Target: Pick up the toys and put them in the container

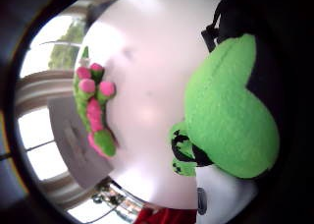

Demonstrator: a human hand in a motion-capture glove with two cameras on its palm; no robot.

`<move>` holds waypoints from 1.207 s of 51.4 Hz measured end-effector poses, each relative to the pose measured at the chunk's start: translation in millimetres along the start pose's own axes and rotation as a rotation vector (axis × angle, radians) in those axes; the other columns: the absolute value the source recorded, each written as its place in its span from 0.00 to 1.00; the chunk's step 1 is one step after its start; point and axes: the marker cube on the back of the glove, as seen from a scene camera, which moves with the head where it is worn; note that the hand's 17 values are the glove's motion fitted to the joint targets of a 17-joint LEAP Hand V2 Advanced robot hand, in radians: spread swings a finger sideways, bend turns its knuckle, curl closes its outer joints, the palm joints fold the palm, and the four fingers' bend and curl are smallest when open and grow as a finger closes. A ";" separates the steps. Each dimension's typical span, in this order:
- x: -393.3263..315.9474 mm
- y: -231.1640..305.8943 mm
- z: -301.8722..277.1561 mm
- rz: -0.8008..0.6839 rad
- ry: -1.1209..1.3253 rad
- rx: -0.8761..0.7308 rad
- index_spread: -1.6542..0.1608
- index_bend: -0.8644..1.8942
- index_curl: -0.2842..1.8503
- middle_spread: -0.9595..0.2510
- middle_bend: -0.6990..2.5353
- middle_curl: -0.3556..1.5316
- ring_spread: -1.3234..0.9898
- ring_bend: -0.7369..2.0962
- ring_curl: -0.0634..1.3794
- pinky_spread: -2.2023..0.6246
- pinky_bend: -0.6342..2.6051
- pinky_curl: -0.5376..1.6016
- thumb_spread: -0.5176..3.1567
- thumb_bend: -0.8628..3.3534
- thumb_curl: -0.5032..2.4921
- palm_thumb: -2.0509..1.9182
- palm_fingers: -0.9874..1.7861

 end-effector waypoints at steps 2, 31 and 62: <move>-2.0 -0.8 -0.7 0.007 0.008 -0.007 0.68 0.43 0.29 0.52 0.35 0.37 0.39 0.54 0.36 0.68 0.53 0.38 0.45 0.24 0.35 0.65 0.65; -93.1 92.2 -162.0 -0.178 0.049 0.080 0.66 0.51 0.45 0.39 0.39 0.49 0.34 0.57 0.43 0.65 0.53 0.42 0.30 0.22 0.44 0.69 0.66; -364.4 208.3 -278.2 -0.789 -0.044 0.221 0.64 0.45 0.56 0.38 0.37 0.57 0.33 0.57 0.45 0.66 0.56 0.43 0.31 0.20 0.48 0.67 0.59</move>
